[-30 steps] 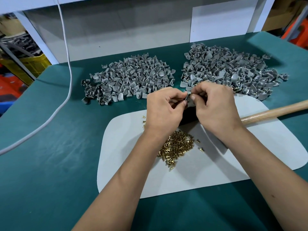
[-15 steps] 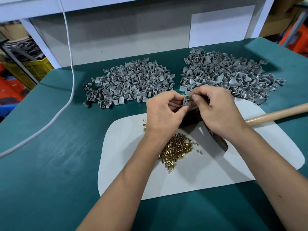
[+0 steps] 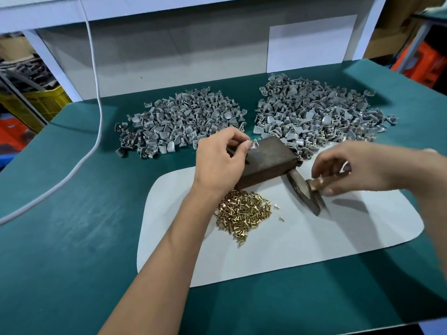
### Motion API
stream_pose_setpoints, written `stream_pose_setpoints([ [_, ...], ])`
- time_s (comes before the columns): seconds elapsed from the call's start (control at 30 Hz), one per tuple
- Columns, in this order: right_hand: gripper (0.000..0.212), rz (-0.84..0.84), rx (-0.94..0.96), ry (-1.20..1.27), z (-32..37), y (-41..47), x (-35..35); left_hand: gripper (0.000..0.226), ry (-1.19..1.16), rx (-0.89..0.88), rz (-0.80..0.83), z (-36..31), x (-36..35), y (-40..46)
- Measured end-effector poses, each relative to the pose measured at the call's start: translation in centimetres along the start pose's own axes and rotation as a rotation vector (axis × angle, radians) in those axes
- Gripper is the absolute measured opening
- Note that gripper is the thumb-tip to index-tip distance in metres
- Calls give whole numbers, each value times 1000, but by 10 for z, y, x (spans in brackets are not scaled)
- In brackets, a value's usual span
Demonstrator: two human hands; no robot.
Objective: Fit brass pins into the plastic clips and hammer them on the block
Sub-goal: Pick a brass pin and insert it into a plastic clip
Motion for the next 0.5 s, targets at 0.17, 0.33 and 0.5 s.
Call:
stream_pose_setpoints([
  [0.17, 21, 12, 40, 43, 2, 2, -11, 6, 96, -29, 123, 6, 1, 1],
  [0.33, 10, -8, 133, 321, 4, -11, 7, 10, 56, 27, 134, 7, 2, 1],
  [0.5, 33, -285, 202, 322, 32, -3, 19, 9, 27, 85, 146, 10, 0, 1],
])
Point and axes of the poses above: each hand's wrist, its own y-axis towards the middle knuckle, its own x-axis out of the back of the hand, z = x × y, the point moved 2 cm from there along y, towards the middle knuckle, and after that the axes turned 2 degrees about -y, right-handed, at the moved point
